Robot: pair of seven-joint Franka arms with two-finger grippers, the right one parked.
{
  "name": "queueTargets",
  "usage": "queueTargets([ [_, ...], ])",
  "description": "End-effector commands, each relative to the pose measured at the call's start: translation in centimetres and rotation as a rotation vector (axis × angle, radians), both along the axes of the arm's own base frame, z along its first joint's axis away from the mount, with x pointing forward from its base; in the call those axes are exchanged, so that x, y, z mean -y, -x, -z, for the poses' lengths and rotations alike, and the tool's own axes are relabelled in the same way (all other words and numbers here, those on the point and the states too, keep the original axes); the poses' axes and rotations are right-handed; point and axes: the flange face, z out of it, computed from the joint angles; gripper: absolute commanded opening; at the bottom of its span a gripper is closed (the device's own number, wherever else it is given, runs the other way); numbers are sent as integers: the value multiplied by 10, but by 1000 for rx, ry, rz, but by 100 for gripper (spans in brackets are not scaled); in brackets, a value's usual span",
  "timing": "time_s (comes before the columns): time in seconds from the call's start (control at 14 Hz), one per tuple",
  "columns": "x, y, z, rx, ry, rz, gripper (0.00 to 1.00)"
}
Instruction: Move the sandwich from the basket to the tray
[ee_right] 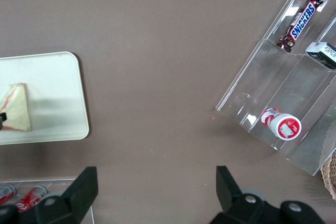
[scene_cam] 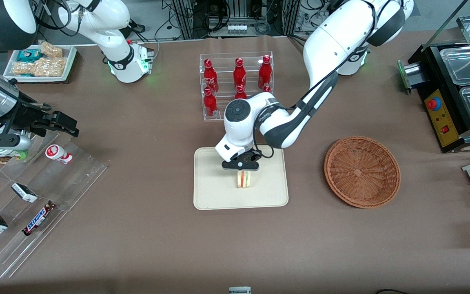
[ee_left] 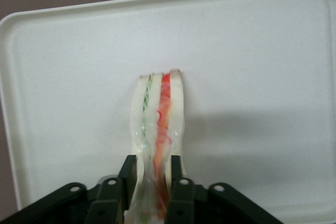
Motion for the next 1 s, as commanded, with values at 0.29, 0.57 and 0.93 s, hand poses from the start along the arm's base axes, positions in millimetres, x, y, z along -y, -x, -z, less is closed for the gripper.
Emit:
queueTargets([
  [0.29, -69, -71, -93, 117, 22, -174, 100],
  [0.57, -222, -130, -217, 178, 48, -435, 100],
  [0.93, -377, -93, -290, 33, -90, -458, 100],
])
